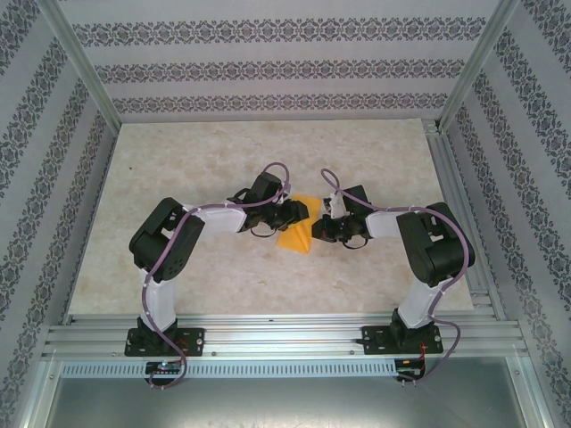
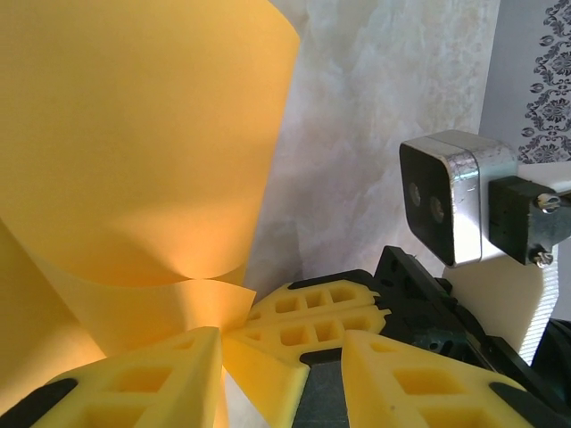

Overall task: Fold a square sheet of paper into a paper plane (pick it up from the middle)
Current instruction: Fold the triangle a second time at the center of the table.

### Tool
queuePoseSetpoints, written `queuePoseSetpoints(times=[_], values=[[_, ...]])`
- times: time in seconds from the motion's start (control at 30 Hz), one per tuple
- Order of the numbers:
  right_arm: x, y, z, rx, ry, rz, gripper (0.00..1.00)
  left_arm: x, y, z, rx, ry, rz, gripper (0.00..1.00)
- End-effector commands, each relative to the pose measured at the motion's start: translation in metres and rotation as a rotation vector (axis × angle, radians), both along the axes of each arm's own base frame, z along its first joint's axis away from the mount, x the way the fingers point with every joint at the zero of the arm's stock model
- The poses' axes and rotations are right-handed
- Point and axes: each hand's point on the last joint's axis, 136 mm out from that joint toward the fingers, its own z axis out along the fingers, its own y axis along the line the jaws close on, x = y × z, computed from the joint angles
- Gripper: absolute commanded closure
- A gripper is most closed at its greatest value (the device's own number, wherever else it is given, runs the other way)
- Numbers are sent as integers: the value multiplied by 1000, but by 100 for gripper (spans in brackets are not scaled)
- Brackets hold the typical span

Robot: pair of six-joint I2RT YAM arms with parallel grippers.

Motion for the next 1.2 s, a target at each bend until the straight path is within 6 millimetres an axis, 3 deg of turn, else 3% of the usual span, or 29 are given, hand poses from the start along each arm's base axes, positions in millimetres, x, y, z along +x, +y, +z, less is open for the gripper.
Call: queuePoseSetpoints(times=[0.0, 0.37, 0.67, 1.17], values=[[6, 3, 6, -8, -39, -1, 95, -4, -6, -4, 17, -6, -35, 58], [11, 6, 15, -5, -60, 10, 94, -5, 1, -21, 71, 17, -24, 60], [16, 8, 17, 1, -64, 17, 93, -5, 1, -20, 73, 14, -23, 61], [9, 3, -4, -57, -11, 14, 93, -1, -3, -10, 60, -9, -32, 60]])
